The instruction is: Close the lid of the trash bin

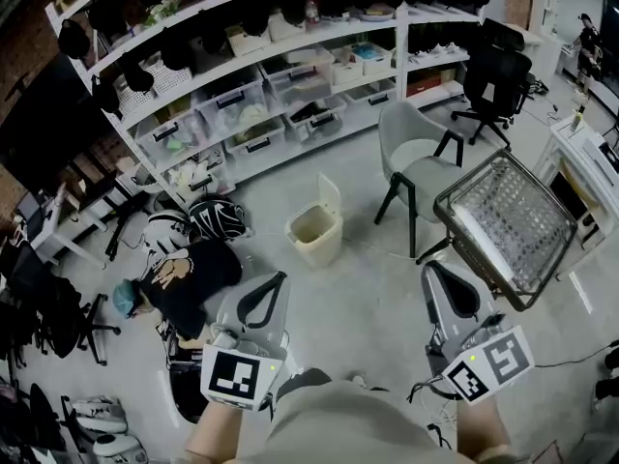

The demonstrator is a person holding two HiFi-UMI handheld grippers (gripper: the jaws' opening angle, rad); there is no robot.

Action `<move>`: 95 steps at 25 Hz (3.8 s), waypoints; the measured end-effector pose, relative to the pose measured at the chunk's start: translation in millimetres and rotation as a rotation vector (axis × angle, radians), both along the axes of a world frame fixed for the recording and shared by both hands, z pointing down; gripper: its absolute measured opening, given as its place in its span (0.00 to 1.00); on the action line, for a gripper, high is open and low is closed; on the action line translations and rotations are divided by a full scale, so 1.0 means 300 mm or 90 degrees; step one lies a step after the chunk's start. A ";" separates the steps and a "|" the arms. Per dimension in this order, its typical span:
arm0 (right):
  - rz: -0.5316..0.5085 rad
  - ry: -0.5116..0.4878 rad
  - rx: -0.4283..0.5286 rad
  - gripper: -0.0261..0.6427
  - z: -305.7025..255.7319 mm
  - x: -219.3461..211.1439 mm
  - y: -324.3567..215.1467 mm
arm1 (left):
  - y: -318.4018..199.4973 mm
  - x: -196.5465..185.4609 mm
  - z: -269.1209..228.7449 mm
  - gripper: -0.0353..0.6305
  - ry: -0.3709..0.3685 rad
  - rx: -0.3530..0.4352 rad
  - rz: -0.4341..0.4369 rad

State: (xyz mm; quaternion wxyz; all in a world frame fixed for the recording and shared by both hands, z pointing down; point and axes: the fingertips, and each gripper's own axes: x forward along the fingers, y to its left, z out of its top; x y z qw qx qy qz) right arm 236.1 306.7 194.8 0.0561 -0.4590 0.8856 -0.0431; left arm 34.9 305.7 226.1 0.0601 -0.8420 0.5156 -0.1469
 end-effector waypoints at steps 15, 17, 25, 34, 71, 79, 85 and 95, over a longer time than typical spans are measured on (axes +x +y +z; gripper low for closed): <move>-0.013 0.025 -0.002 0.04 0.040 -0.018 -0.095 | -0.086 -0.003 0.019 0.06 -0.002 0.011 -0.005; -0.012 0.028 -0.002 0.04 0.050 -0.032 -0.133 | -0.123 -0.015 0.029 0.06 0.000 0.012 -0.004; -0.005 0.044 -0.020 0.04 0.104 -0.144 -0.363 | -0.355 -0.118 0.068 0.06 0.006 0.006 0.003; 0.018 0.064 -0.040 0.04 0.089 -0.351 -0.757 | -0.754 -0.325 0.052 0.06 -0.033 0.015 0.044; -0.011 0.093 -0.246 0.04 0.611 -0.510 -1.805 | -1.608 -0.582 0.395 0.06 -0.002 -0.119 -0.019; -0.057 0.148 -0.354 0.04 1.014 -0.577 -2.029 | -1.798 -0.585 0.684 0.06 -0.025 -0.201 -0.046; -0.090 0.185 -0.426 0.04 1.392 -0.619 -2.117 | -1.866 -0.620 0.979 0.06 -0.027 -0.271 -0.076; -0.118 0.236 -0.556 0.04 1.939 -0.627 -2.127 | -1.881 -0.620 1.365 0.06 -0.024 -0.369 -0.083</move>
